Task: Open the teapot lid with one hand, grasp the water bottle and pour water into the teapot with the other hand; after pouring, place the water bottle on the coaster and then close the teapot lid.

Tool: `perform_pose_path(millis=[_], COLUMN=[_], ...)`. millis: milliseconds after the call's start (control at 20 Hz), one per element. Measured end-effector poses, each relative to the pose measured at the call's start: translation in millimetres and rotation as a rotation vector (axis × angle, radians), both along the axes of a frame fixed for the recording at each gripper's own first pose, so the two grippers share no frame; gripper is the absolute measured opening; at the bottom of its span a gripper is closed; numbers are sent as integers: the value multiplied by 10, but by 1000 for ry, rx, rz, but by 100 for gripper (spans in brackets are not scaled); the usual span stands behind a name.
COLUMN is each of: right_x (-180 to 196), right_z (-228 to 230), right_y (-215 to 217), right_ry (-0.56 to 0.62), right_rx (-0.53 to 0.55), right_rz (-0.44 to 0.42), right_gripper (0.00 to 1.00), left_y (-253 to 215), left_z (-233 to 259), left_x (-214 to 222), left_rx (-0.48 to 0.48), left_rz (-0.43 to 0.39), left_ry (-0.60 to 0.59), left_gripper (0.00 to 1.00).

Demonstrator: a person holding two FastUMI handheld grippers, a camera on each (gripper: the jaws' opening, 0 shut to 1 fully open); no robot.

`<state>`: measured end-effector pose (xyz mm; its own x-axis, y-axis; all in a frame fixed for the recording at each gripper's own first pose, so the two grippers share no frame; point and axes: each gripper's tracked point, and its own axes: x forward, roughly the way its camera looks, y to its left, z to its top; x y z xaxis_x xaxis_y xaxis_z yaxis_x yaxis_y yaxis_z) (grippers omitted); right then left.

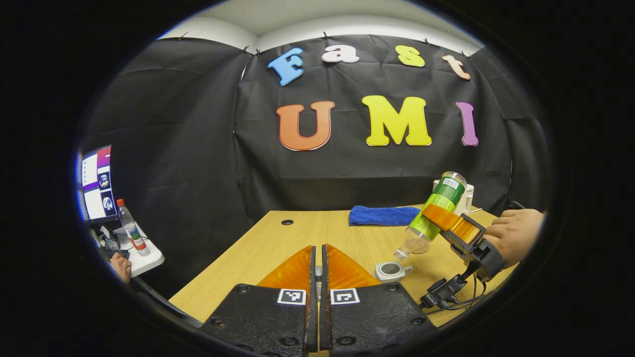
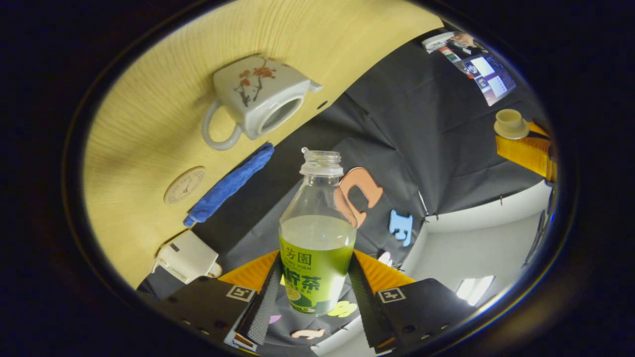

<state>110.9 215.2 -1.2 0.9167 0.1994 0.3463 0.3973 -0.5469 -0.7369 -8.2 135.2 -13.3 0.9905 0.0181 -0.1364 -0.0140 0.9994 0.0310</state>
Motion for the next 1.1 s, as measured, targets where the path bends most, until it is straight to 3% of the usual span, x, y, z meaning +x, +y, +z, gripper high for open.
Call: perform_pose_path(millis=[200,800,1100], right_x=[84,288,403], right_z=[-103,-518,-690], right_y=[-180,-645,-1042], right_ry=[71,324,402], right_rx=[178,920,1222], right_rz=[11,81,55], right_gripper=[74,74,74], left_y=[-43,-35,-87], left_z=[32,-14,-8], left_x=[7,48,42], left_rx=[-10,0,1], left_rz=[11,26,14], left_ry=[-11,1,0], left_gripper=[4,4,4])
